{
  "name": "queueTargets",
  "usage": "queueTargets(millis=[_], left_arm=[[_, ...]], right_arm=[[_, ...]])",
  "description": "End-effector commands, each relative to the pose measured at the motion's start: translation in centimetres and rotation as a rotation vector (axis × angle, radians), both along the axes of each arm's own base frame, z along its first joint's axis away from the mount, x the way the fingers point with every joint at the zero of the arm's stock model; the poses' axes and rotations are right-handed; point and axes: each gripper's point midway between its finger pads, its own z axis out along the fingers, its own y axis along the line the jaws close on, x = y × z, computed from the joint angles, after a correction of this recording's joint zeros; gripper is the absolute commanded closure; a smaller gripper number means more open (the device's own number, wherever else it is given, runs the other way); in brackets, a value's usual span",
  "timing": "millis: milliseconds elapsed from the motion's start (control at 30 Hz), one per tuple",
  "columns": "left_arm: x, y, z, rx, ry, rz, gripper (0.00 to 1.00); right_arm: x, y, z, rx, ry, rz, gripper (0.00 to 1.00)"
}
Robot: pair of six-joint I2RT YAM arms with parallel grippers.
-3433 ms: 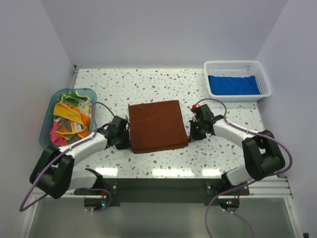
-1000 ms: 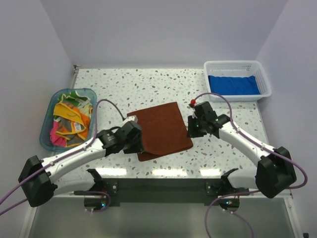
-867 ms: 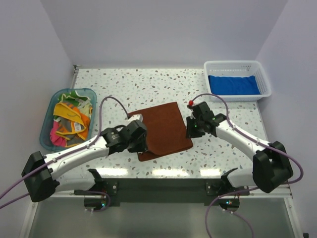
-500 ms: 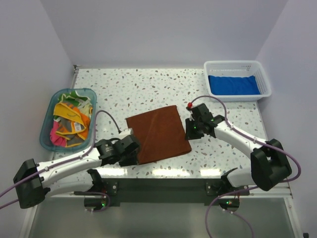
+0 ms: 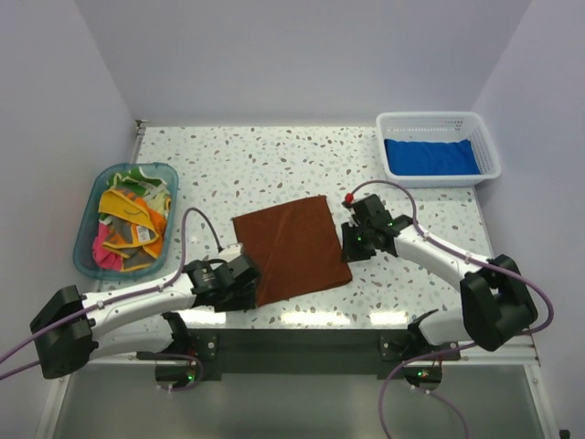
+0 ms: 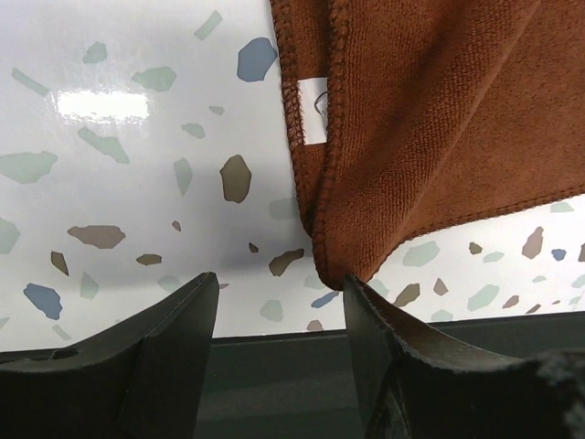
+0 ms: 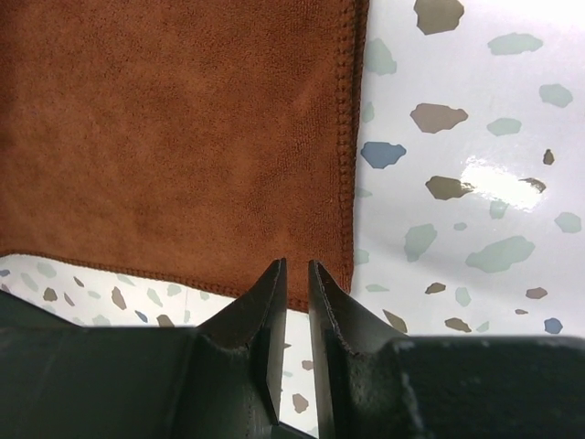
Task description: Fold and stack the towels
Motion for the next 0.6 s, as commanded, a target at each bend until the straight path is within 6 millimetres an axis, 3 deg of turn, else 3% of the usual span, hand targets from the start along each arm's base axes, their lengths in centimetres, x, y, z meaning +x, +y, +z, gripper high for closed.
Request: queueTargets(millis=[0,167,367,467,500,567], left_arm=[[0.4,-0.7,0.1,-0.05,-0.04,-0.012,0.37],[0.6,-0.7,0.2,-0.065,-0.054,-0.001,0.36],[0.6,-0.8,-0.1,-0.063,-0.049,-0.001,0.37],[0.8,-1.0,0.1,-0.069,-0.057,-0.001,0.37],[0.9,-1.1,0.2,-0.07,-0.06,-0.001,0.37],[1.1,-1.3,0.4,-0.074,-0.067,-0.002,0.37]], right_arm=[[-0.2,0.7,-0.4,0.02,-0.001,0.039,0.81],[-0.6,4.6,2.0,0.132,-0.039,0.15,0.84],[-1.5,12.7,5.2,0.327,-0.082,0.282,0.84],[-1.8,17.1,5.3,0.383,-0.077,0.329,0.84],[-2.2,18.7,4.5,0.389,-0.066,0.345,0.84],[-1.8,20.4,4.2,0.394,-0.078,0.349,0.84]])
